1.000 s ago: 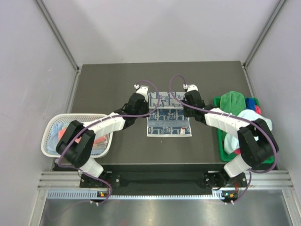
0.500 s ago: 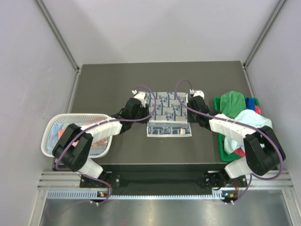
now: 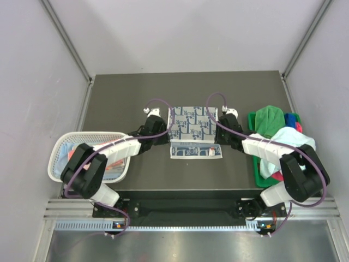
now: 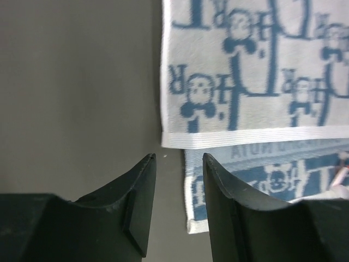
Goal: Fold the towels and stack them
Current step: Fold the towel
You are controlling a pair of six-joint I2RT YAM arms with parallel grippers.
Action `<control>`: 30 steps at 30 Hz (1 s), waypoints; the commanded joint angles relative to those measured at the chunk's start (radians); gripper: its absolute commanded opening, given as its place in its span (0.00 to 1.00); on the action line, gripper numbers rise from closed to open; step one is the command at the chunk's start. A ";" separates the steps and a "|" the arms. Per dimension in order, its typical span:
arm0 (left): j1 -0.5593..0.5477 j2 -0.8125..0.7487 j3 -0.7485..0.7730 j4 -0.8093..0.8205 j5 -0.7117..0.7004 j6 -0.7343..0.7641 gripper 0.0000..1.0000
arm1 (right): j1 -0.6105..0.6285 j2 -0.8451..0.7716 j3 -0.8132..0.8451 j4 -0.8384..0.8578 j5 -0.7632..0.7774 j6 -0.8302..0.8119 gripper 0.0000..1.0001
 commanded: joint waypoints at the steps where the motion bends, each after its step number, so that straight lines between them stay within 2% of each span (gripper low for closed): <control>1: 0.027 0.061 0.038 -0.012 0.010 -0.048 0.45 | -0.013 0.028 0.014 0.062 -0.022 0.034 0.36; 6: 0.075 0.130 0.058 0.018 0.093 -0.048 0.45 | -0.020 0.073 0.027 0.079 -0.032 0.043 0.34; 12: 0.081 0.205 0.083 0.019 0.133 -0.055 0.45 | -0.028 0.102 0.031 0.099 -0.042 0.054 0.34; 16: 0.083 0.235 0.095 0.019 0.169 -0.064 0.41 | -0.028 0.105 0.037 0.099 -0.044 0.056 0.34; 20: 0.083 0.261 0.112 -0.013 0.159 -0.072 0.33 | -0.034 0.111 0.044 0.099 -0.044 0.057 0.34; 21: 0.083 0.265 0.112 -0.019 0.154 -0.071 0.26 | -0.034 0.111 0.045 0.099 -0.045 0.056 0.34; 24: 0.083 0.264 0.110 -0.022 0.157 -0.072 0.15 | -0.033 0.117 0.045 0.099 -0.052 0.057 0.34; 25: 0.083 0.261 0.112 -0.022 0.159 -0.072 0.07 | -0.034 0.117 0.045 0.100 -0.053 0.059 0.34; 30: 0.083 0.256 0.127 -0.038 0.157 -0.064 0.00 | -0.036 0.123 0.045 0.102 -0.052 0.062 0.34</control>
